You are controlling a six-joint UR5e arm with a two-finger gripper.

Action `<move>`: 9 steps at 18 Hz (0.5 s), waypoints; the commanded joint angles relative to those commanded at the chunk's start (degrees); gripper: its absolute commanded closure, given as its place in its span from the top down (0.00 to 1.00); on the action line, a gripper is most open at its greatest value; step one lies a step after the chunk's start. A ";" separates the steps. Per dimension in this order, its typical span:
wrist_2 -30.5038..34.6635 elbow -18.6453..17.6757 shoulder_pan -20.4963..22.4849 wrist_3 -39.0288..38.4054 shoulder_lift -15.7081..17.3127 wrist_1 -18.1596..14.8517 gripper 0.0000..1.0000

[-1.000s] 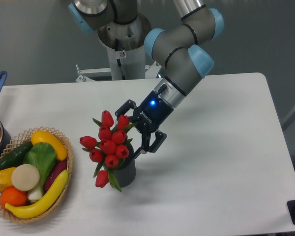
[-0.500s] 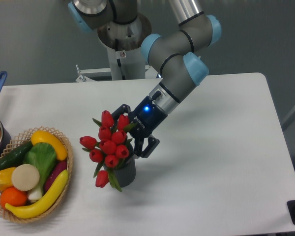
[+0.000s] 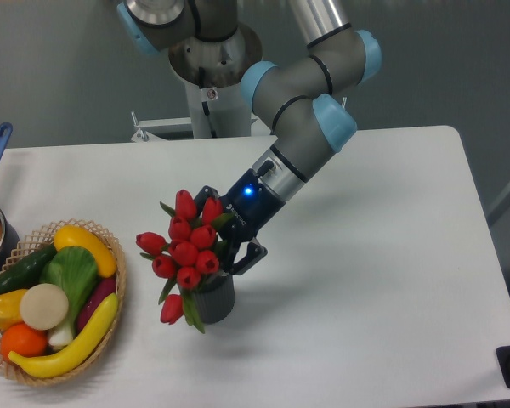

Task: Pick up the flowers from the vase
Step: 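Position the gripper fingers around the tulip stems at the vase rim, then close the gripper on the bunch of tulip stems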

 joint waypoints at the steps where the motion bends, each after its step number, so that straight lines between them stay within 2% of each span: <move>1: 0.00 0.17 0.00 0.00 0.00 0.00 0.50; 9: -0.44 1.84 0.09 -3.78 0.53 0.00 0.48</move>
